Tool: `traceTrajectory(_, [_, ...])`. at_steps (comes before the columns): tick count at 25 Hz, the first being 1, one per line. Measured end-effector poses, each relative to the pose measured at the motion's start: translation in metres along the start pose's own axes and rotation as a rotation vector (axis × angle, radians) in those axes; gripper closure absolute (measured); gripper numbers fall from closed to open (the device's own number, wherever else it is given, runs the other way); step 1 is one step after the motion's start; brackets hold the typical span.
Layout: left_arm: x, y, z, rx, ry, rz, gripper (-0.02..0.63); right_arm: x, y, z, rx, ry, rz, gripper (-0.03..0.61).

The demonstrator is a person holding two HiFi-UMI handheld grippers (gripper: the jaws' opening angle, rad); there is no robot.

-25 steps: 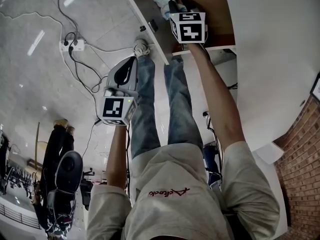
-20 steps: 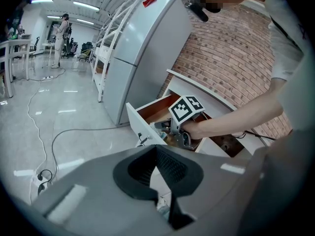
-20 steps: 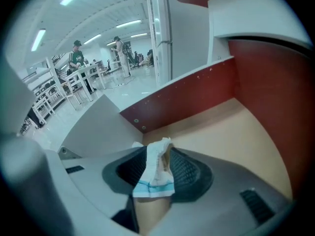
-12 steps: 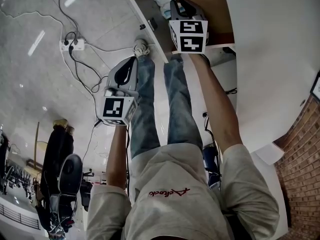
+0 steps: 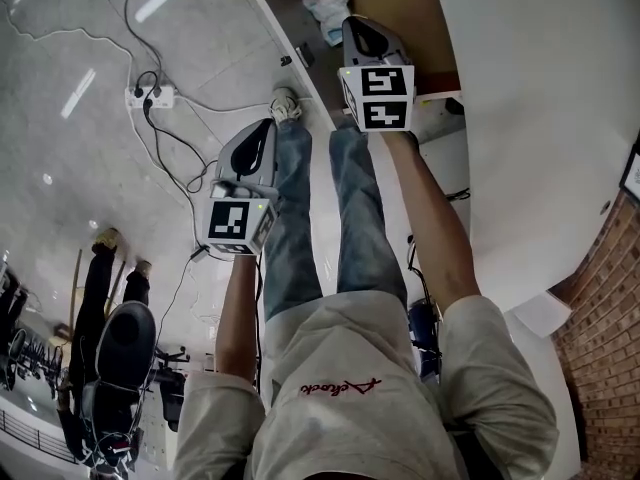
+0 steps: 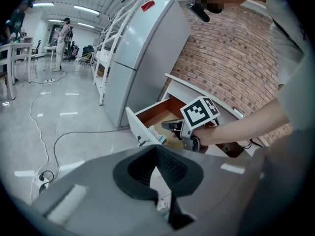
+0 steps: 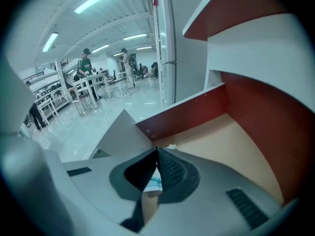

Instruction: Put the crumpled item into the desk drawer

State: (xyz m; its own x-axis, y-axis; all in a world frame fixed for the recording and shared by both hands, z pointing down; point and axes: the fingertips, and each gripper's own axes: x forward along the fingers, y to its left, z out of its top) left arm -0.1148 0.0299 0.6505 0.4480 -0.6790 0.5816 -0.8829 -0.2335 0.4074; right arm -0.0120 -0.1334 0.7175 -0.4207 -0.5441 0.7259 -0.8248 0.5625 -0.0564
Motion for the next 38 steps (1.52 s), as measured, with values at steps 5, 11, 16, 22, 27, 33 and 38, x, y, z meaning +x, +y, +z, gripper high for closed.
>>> traceTrajectory(5, [-0.005, -0.006, 0.005, 0.006, 0.000, 0.005, 0.604, -0.019, 0.007, 0.019, 0.005, -0.055, 0.006, 0.566])
traceTrajectory(11, [-0.018, -0.018, 0.042, 0.012, -0.045, 0.019, 0.604, -0.059, 0.024, 0.048, 0.008, -0.114, 0.036, 0.566])
traceTrajectory(16, [-0.029, -0.021, 0.090, 0.056, -0.092, 0.031, 0.604, -0.090, 0.028, 0.083, 0.014, -0.172, 0.037, 0.566])
traceTrajectory(22, [-0.049, -0.038, 0.146, 0.115, -0.182, 0.037, 0.604, -0.149, 0.040, 0.144, -0.069, -0.293, 0.034, 0.566])
traceTrajectory(27, [-0.065, -0.056, 0.189, 0.138, -0.236, 0.039, 0.604, -0.202, 0.036, 0.193, -0.082, -0.392, 0.012, 0.566])
traceTrajectory(33, [-0.090, -0.078, 0.246, 0.179, -0.306, 0.051, 0.604, -0.257, 0.015, 0.235, -0.087, -0.463, -0.023, 0.566])
traceTrajectory(38, [-0.114, -0.098, 0.287, 0.217, -0.366, 0.063, 0.604, -0.300, 0.003, 0.255, -0.088, -0.507, -0.039, 0.566])
